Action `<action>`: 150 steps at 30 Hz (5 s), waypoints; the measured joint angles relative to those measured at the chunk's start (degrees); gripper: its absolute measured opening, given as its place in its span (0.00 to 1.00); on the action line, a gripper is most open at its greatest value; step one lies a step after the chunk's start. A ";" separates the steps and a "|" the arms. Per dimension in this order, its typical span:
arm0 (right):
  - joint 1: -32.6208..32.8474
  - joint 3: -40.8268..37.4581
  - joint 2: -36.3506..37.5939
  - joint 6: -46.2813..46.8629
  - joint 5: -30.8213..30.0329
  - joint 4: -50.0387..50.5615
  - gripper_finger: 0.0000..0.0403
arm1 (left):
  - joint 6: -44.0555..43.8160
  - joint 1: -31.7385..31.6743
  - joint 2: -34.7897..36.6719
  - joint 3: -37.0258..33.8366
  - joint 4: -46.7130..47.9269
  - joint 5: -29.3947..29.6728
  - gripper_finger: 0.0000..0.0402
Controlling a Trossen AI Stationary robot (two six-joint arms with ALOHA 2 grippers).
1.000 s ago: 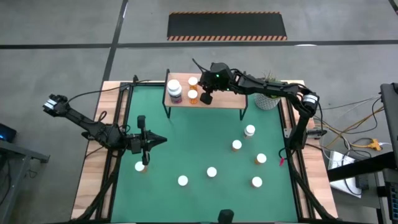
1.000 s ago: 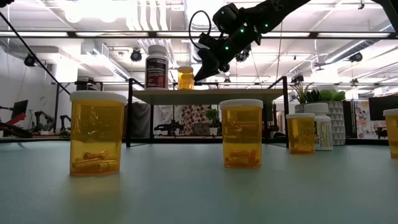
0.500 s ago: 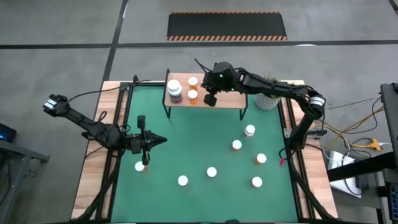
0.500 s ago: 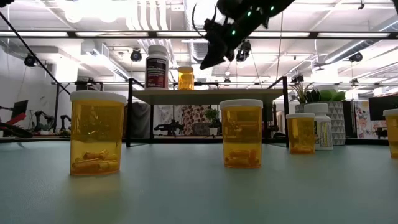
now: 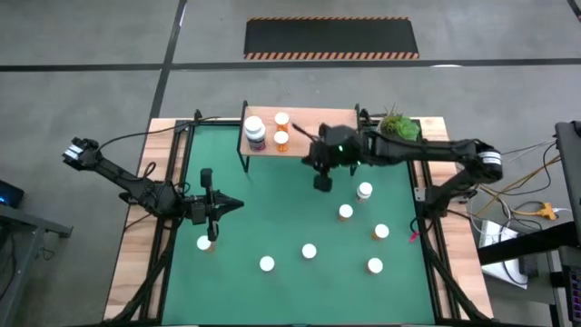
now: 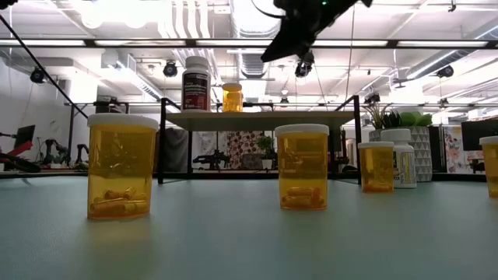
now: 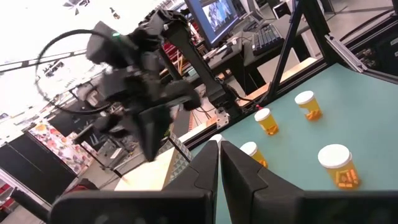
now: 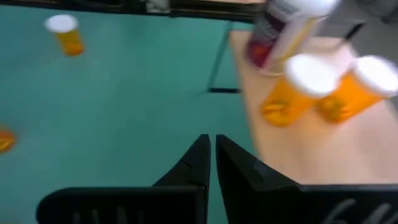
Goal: Pick and place medicine bottles onto shelf by color
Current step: Put the orange pill bottle on the shelf aligned with the other orange pill bottle
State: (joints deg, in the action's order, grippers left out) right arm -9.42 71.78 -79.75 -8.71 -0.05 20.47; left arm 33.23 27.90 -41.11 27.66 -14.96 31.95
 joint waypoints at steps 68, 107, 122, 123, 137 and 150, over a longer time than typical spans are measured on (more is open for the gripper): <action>13.17 -46.70 20.11 -10.98 6.75 -43.10 0.04 | -128.89 0.72 -33.44 29.76 83.81 -35.91 0.20; 13.15 -46.74 20.07 -10.80 6.50 -41.29 0.04 | -127.14 1.84 -36.94 21.18 76.18 -40.65 0.47; 13.15 -46.74 20.07 -10.80 6.49 -41.22 0.04 | -105.14 -0.34 -36.59 41.87 59.57 -41.47 0.49; 13.15 -46.74 20.07 -10.80 6.49 -41.22 0.04 | -102.43 -1.00 -36.59 44.02 59.19 -39.82 0.49; 13.15 -46.74 20.07 -10.80 6.47 -40.85 0.04 | -45.22 -14.26 -39.10 75.41 62.46 -14.91 0.49; 13.15 -46.74 20.07 -10.82 5.88 -40.89 0.04 | -20.66 -44.28 -39.98 81.07 63.71 -10.52 0.49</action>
State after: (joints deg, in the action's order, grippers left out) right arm 3.73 25.04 -59.68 -19.53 5.82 -20.42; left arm 12.57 -16.38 -81.09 108.73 48.75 21.44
